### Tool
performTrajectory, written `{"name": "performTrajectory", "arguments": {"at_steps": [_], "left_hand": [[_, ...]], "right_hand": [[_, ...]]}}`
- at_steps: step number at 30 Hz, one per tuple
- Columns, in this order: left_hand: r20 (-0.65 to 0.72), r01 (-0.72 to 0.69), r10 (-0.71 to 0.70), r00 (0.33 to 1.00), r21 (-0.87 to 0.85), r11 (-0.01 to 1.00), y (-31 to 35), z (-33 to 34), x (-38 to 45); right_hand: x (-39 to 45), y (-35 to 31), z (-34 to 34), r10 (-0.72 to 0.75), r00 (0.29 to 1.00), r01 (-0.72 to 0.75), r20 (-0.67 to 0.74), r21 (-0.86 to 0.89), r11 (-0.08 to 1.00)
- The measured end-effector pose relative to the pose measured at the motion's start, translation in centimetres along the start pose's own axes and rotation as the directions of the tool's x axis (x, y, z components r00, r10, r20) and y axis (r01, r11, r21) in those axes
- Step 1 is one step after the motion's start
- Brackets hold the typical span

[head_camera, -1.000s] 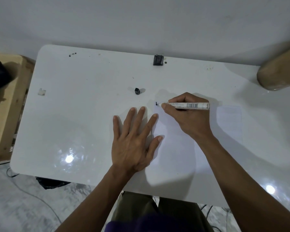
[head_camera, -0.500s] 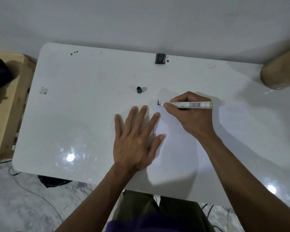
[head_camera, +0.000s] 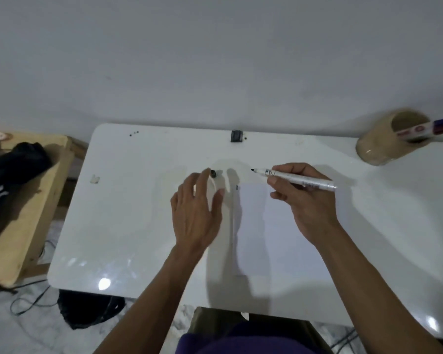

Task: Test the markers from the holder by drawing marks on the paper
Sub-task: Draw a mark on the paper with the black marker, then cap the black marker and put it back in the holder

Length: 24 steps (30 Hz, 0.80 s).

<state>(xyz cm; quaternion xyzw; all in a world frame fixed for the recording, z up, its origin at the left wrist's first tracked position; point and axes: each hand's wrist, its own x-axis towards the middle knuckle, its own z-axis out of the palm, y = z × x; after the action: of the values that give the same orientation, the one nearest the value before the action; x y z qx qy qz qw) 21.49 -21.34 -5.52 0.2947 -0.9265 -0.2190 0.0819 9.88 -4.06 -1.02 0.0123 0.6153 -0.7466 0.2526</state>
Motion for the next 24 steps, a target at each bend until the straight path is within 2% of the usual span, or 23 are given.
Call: {"name": "performTrajectory", "arguments": {"at_steps": [5, 11, 13, 16, 20, 24], "left_hand": [[0.173, -0.059, 0.033, 0.984, 0.148, 0.987, 0.6, -0.6, 4.8], [0.184, -0.138, 0.100, 0.978, 0.203, 0.969, -0.5, -0.1, 6.1], [0.160, -0.102, 0.086, 0.983, 0.094, 0.990, -0.7, -0.6, 5.8], [0.147, 0.000, 0.038, 0.988, -0.244, 0.970, 0.3, -2.4, 4.2], [0.128, 0.093, -0.021, 0.992, -0.588, 0.804, 2.8, -5.5, 0.8], [0.131, 0.154, -0.082, 0.988, -0.784, 0.602, 4.5, -7.3, -2.3]], "right_hand": [[-1.8, 0.1, -0.3, 0.011, 0.996, -0.009, -0.093, 0.018, 1.000], [-3.1, 0.2, -0.4, 0.041, 0.980, -0.031, -0.193, 0.059, 0.998], [-3.4, -0.2, -0.3, 0.043, 0.977, -0.027, -0.211, 0.079, 0.996], [-4.1, -1.2, 0.2, 0.028, 0.970, -0.006, -0.240, 0.091, 0.996], [-5.6, -2.8, 1.8, -0.080, 0.967, 0.091, -0.242, 0.033, 0.995], [-7.9, -4.1, 2.9, -0.172, 0.953, 0.169, -0.251, -0.035, 0.985]]}}
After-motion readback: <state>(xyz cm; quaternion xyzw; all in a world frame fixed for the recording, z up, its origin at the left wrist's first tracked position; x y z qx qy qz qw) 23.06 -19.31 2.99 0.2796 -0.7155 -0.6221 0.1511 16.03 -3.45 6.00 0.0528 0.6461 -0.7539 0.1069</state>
